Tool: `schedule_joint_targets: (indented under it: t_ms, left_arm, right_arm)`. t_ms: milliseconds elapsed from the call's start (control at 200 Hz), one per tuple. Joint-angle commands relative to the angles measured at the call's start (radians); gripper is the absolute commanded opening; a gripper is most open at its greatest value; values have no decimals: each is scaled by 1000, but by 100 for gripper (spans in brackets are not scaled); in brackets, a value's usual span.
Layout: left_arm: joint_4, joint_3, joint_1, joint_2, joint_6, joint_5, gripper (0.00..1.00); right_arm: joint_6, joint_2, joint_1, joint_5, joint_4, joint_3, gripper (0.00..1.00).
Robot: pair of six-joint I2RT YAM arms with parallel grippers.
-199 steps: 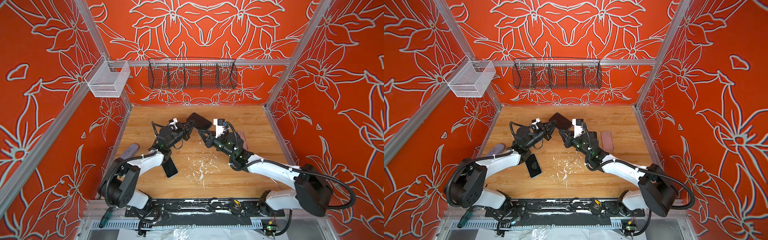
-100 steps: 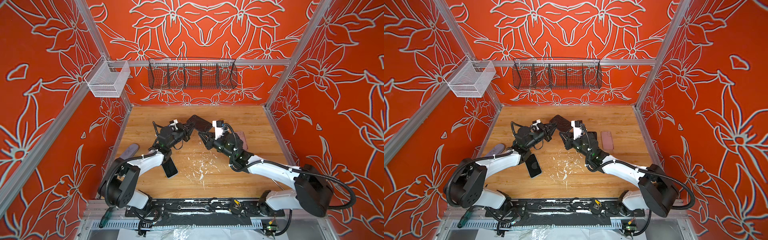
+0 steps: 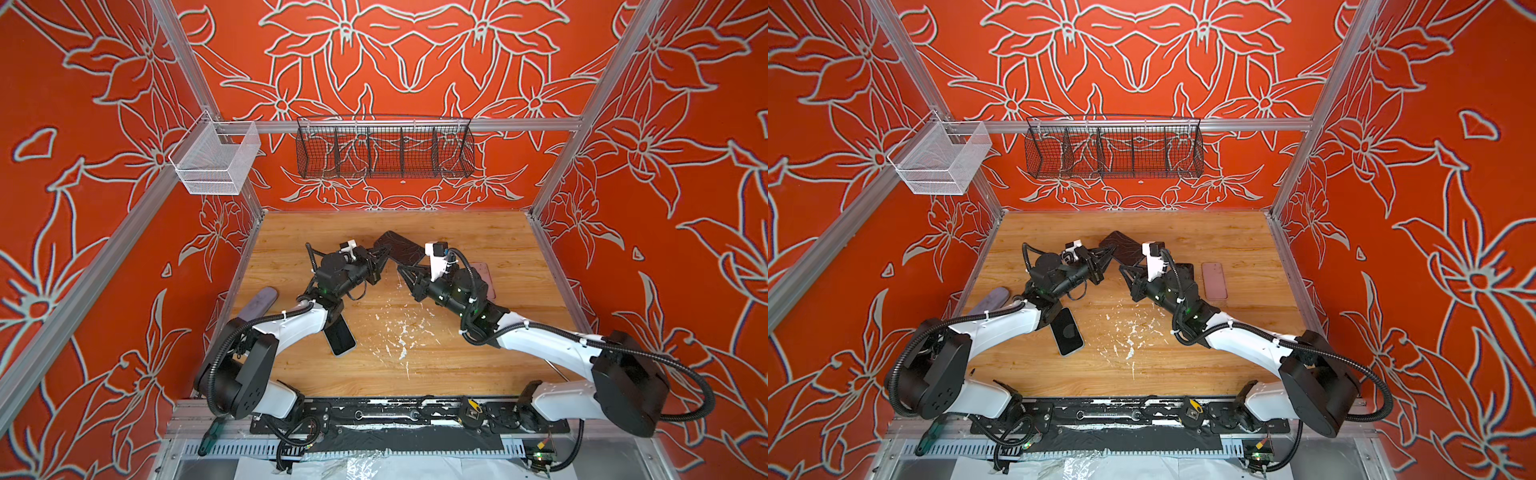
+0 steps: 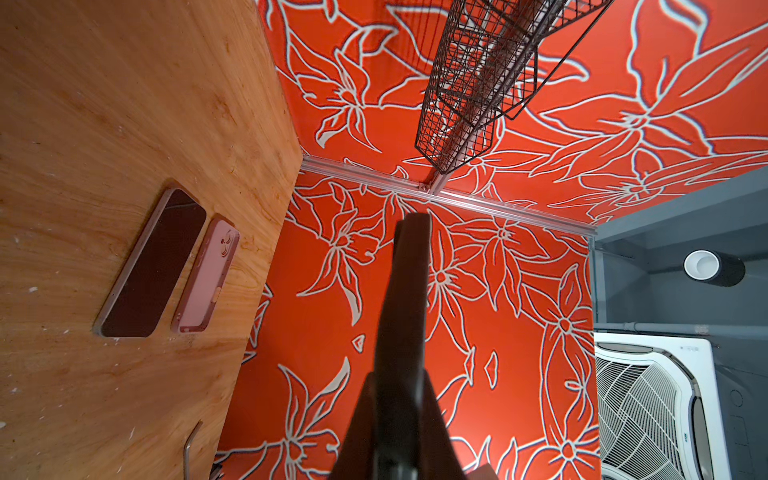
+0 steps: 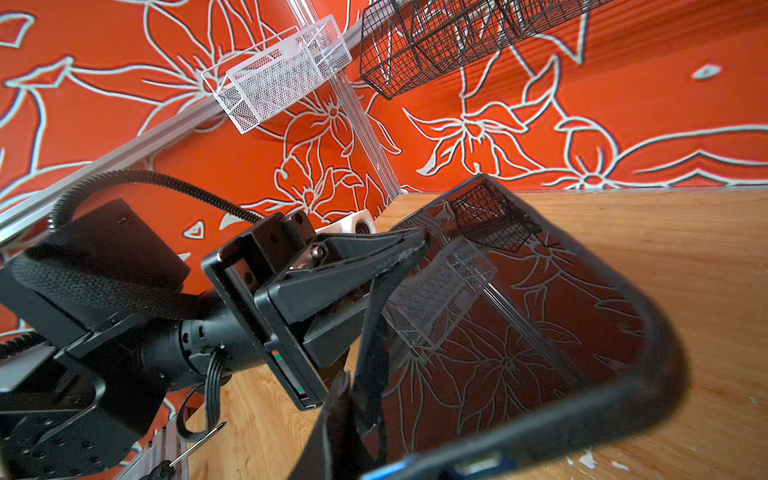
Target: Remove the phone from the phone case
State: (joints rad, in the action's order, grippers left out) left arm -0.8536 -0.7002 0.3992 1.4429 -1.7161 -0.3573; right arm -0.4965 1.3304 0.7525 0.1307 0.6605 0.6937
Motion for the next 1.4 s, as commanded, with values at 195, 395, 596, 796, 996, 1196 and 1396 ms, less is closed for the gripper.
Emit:
schedule_joint_targets:
  t_ms: [195, 395, 596, 796, 996, 1196, 1396]
  left_arm:
    - [-119, -73, -14, -102, -36, 7, 0]
    - [-124, -78, -13, -106, -41, 4, 0]
    - [-130, -74, -13, -114, -45, 6, 0]
    - [-117, -78, -13, -109, -13, -5, 0]
    - [-99, -87, -32, -79, 50, -81, 0]
    - [9, -135, -102, -44, 212, -291, 0]
    - [557, -285, -113, -102, 676, -339, 0]
  right_arm:
    - [123, -7, -35, -109, -198, -84, 21]
    - [130, -21, -37, -120, -207, -97, 25]
    - [110, -29, -51, -120, -187, -123, 25]
    - [96, -76, -69, -84, -206, -138, 25]
    - [91, -169, -151, 56, -294, -139, 25]
    - [193, -209, -252, 284, -539, -33, 27]
    - [349, -215, -312, 326, -785, 106, 37]
